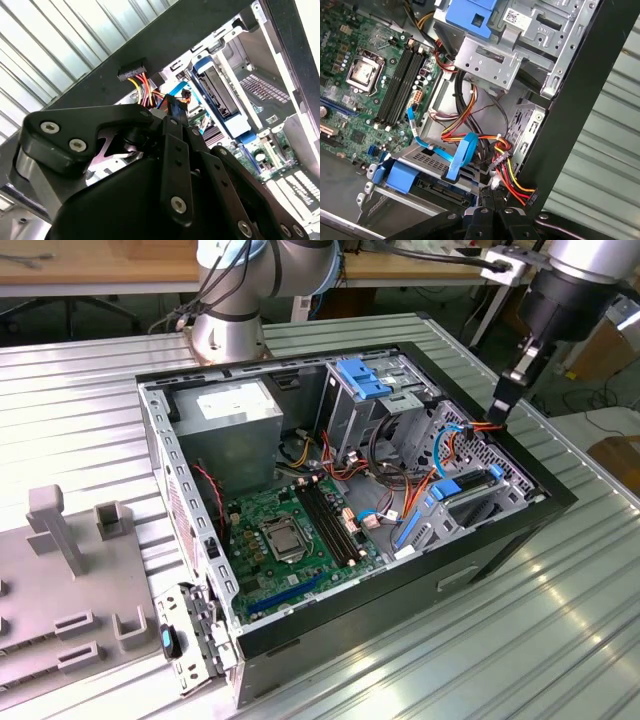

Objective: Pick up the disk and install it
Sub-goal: 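Insert the first disk wire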

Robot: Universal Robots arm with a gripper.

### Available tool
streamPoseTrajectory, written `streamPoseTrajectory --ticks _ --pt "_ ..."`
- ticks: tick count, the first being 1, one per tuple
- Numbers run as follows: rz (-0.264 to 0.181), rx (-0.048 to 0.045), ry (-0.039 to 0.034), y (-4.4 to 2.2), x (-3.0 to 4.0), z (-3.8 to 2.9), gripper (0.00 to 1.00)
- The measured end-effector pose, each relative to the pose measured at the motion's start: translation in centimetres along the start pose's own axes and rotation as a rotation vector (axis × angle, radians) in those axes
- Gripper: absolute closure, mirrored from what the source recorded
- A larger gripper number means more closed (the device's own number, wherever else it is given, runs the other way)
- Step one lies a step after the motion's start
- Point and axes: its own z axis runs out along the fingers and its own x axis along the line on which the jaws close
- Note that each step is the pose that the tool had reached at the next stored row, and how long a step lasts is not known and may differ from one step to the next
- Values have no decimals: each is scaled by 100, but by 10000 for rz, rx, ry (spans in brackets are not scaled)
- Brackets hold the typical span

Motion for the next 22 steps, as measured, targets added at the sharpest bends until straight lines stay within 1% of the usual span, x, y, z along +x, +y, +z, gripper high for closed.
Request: streamPoseTrajectory --ticks 3,4,7,10,11,14,15,18,20,22 --pt "682 0 21 3 0 0 89" --pt "963 -3 34 3 0 0 89" --pt "1611 -11 77 4 -2 0 89" --pt "1940 -12 92 3 -2 0 89" --pt "2113 -12 95 3 -2 0 89" --pt "2879 -25 156 4 -3 4 89" --pt "2978 -26 165 4 -3 4 89" --pt "3610 -36 199 7 -5 5 89" --pt "3909 -38 214 12 -11 4 89" --pt "4082 -40 222 15 -15 4 89"
